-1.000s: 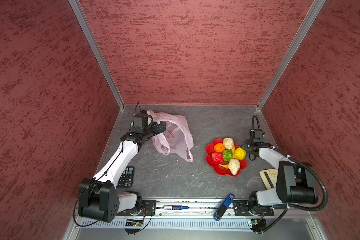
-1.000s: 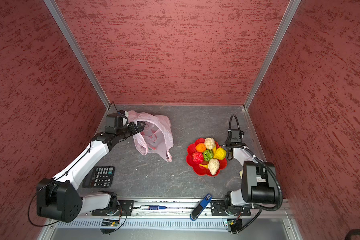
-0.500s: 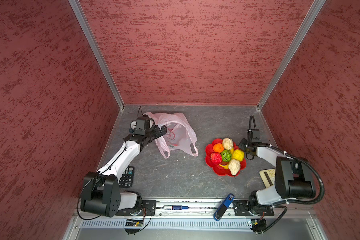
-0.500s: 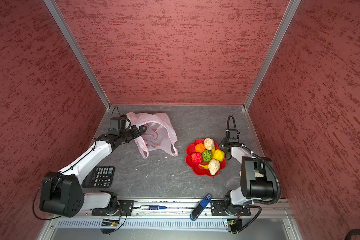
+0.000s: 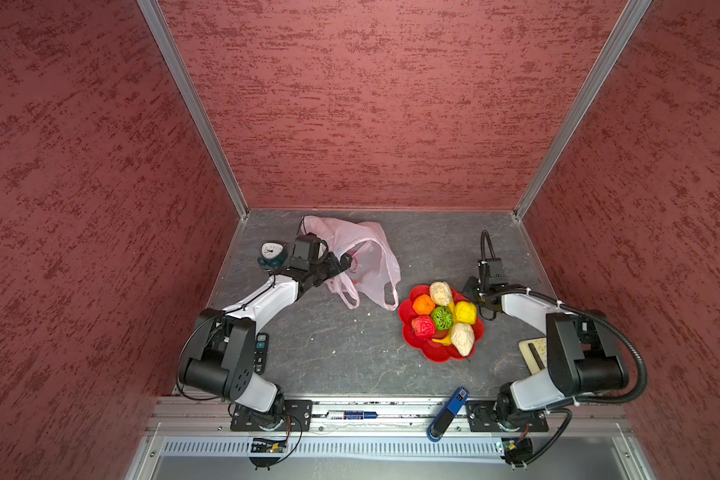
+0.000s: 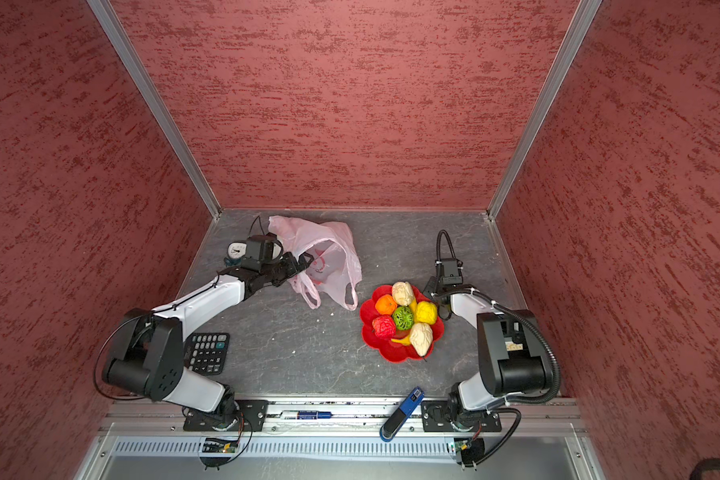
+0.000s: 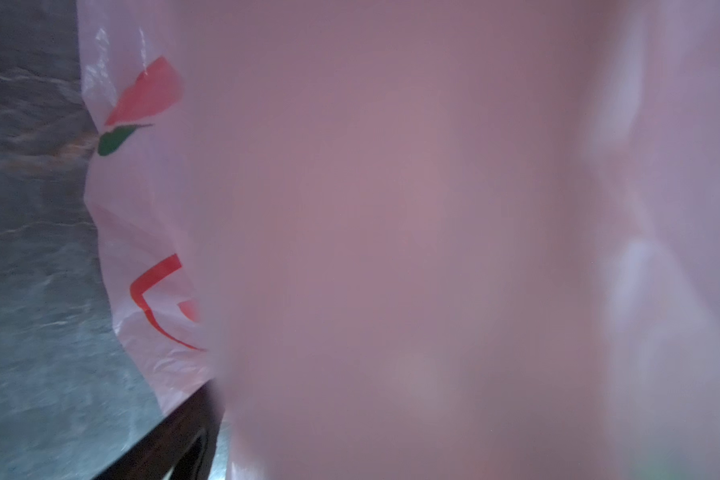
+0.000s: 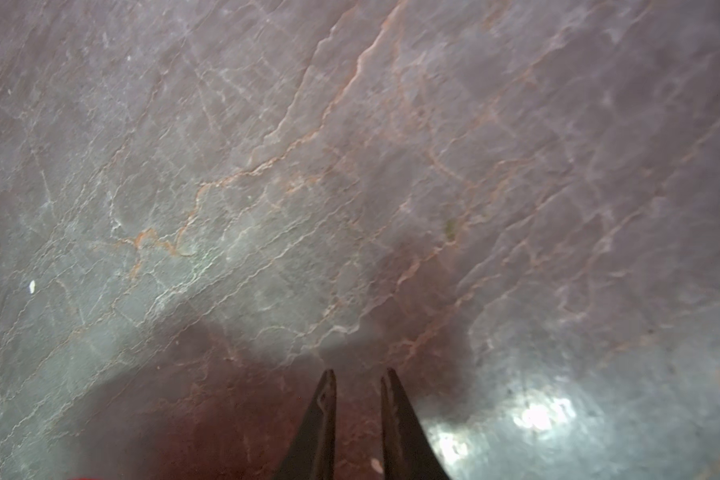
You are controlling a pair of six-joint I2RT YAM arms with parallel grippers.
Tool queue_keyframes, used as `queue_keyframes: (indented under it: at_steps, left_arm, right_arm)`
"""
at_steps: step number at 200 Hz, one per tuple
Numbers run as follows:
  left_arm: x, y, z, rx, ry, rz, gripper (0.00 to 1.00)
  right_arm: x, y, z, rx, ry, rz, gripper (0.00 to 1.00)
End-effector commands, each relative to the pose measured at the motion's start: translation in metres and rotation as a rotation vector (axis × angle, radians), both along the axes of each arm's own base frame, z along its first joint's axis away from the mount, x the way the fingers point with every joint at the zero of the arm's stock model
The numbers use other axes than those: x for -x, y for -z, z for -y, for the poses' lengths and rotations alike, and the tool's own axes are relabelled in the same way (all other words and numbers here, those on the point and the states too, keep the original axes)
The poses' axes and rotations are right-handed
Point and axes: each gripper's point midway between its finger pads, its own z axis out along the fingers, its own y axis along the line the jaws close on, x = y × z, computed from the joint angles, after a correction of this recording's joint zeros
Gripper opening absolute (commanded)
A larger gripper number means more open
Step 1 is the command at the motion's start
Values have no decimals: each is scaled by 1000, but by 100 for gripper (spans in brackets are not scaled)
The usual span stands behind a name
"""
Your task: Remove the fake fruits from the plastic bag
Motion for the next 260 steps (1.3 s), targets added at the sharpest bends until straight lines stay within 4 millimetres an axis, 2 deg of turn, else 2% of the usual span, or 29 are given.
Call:
queue_keyframes:
  at_steps: [1, 18, 39, 84, 115, 170, 230, 260]
  left_arm:
    - [-19, -21, 23, 73, 48, 66, 100]
    - [-21, -25, 26, 86, 60, 70, 100]
    - [-13, -32, 20, 68, 68, 75, 100]
    - [28, -49, 5, 7, 123, 90, 100]
    - [55, -40, -11, -55, 103, 50, 100]
    - [92, -2, -35, -243, 94, -203, 100]
    - [108, -19, -42, -538, 176, -254, 100]
    - [117, -12, -49, -756, 238, -354, 100]
  right_arm:
    - [-11, -10, -6, -13, 5, 33, 23]
    - [-13, -16, -3, 5, 16, 44, 26]
    - [-17, -24, 0, 26, 15, 55, 31]
    - [-32, -50, 8, 58, 4, 114, 41]
    - [-41, -67, 12, 81, -13, 139, 45]
    - [-46, -87, 11, 91, -40, 175, 45]
    - [-41, -83, 8, 77, -56, 172, 47]
    - [-41, -84, 6, 70, -62, 172, 49]
